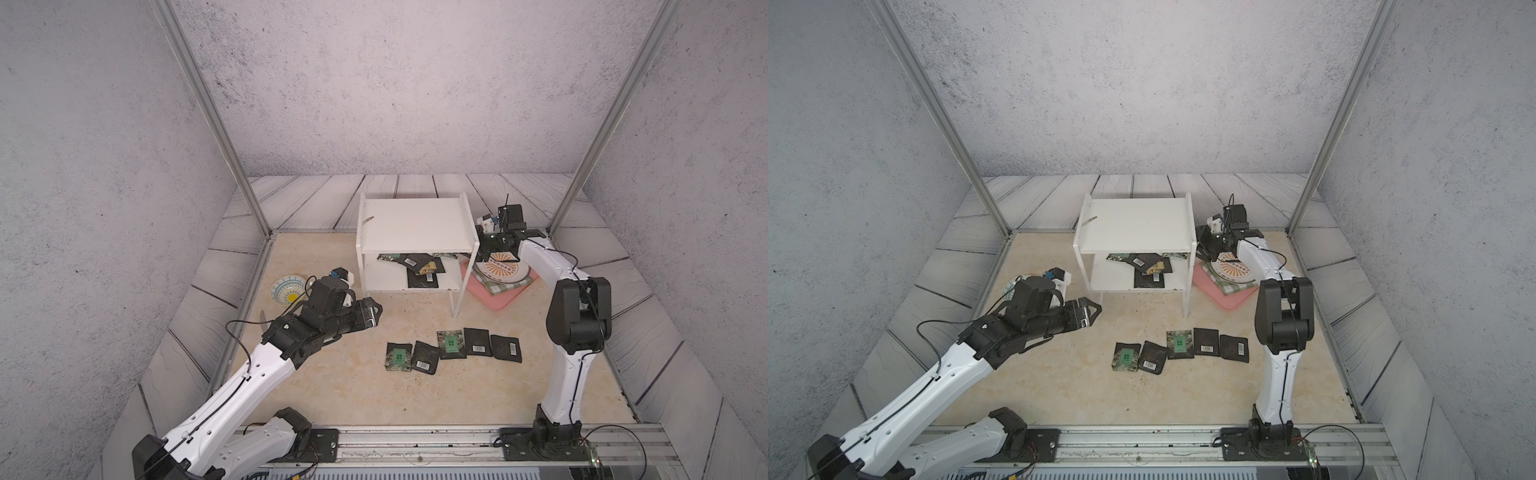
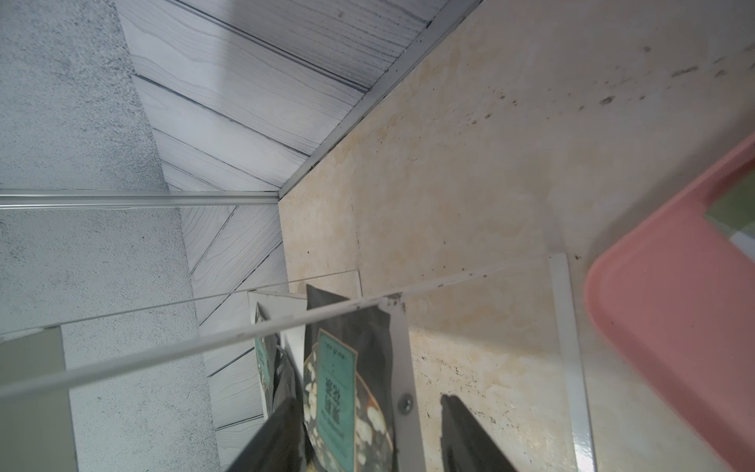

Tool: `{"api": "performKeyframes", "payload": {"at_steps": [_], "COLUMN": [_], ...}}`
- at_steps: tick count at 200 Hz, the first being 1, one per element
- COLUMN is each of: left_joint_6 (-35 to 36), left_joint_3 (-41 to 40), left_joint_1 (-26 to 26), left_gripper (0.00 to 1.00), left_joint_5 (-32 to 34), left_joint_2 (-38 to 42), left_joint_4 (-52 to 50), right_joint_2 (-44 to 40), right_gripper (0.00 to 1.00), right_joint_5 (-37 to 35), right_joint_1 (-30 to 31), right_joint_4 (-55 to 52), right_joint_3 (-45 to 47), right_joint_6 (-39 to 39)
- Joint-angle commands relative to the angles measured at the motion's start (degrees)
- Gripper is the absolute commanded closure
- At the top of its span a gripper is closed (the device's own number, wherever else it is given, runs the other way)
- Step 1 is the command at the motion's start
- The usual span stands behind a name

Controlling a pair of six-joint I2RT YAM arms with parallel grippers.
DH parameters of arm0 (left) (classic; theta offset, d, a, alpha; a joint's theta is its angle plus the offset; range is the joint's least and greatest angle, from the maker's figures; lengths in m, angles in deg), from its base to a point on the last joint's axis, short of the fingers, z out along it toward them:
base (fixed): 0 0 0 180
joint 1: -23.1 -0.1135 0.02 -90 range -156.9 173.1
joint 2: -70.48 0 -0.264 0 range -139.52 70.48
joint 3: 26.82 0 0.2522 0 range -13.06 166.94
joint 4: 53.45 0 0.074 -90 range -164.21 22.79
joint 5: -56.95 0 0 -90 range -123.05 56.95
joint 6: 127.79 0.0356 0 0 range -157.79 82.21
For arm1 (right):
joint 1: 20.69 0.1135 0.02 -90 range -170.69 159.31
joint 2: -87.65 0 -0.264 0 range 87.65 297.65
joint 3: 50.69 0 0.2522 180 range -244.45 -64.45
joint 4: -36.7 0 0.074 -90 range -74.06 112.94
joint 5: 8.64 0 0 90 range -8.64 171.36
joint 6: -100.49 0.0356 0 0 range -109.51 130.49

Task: Remove the tea bags from the shelf
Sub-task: Pick up the tea bag from the shelf.

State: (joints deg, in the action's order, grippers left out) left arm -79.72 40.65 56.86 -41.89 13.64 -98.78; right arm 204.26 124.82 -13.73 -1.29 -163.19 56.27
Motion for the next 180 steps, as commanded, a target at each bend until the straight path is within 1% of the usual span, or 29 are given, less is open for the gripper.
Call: {"api": "performKeyframes", "payload": {"at_steps": [1,23,34,47,66,75,84,108,139,150,171,180], "left_joint_6": [-0.44,-0.74,-0.71,-0.76,-0.81,-0.87,-0.86,-0.66,-0.48,-0.42,-0.20,-0.19], "left_joint_3": [-0.91,-1.28,-1.44,-1.44,-1.56,-1.56,-1.50,-1.43,-1.33,-1.31,-1.24,-1.33], "left_joint_1": [-0.53,-0.54,-0.54,-0.54,-0.54,-0.54,-0.54,-0.61,-0.62,-0.63,-0.62,-0.62], "left_gripper": [0.25,0.25,0.25,0.25,0.25,0.25,0.26,0.25,0.26,0.26,0.26,0.26], "left_joint_5": [-0.62,-0.57,-0.57,-0.56,-0.78,-0.93,-1.00,-1.01,-1.20,-1.18,-1.18,-1.15], "left_joint_2": [0.12,0.42,0.67,0.82,0.93,0.80,0.86,1.26,1.32,1.31,1.56,1.69], "left_joint_4": [0.90,1.03,1.15,1.14,1.32,1.34,1.26,1.12,0.97,0.99,0.98,0.99], "right_joint_2": [2.56,2.31,2.08,1.78,1.68,1.61,1.51,0.85,-0.57,-1.15,-2.36,-3.03], "right_gripper": [0.47,0.52,0.56,0.57,0.63,0.64,0.68,0.73,0.77,0.82,0.86,0.86], "right_joint_5": [0.68,0.02,-0.04,-0.43,-0.74,-0.73,-0.75,-1.08,-1.51,-1.45,-1.27,-1.25], "right_joint_1": [0.49,0.89,0.87,0.88,0.87,0.87,0.90,0.78,0.30,0.09,-0.36,-0.47], "right_joint_4": [-1.34,-2.08,-2.06,-2.14,-2.07,-1.97,-1.92,-1.92,-2.05,-1.90,-1.91,-1.96], "right_joint_3": [-0.85,-0.75,-0.59,-0.34,0.15,0.49,0.88,1.44,1.73,2.13,2.73,3.00], "right_joint_6": [-0.89,-1.90,-1.86,-1.98,-1.90,-1.91,-1.91,-2.14,-2.45,-2.35,-2.52,-2.62]}}
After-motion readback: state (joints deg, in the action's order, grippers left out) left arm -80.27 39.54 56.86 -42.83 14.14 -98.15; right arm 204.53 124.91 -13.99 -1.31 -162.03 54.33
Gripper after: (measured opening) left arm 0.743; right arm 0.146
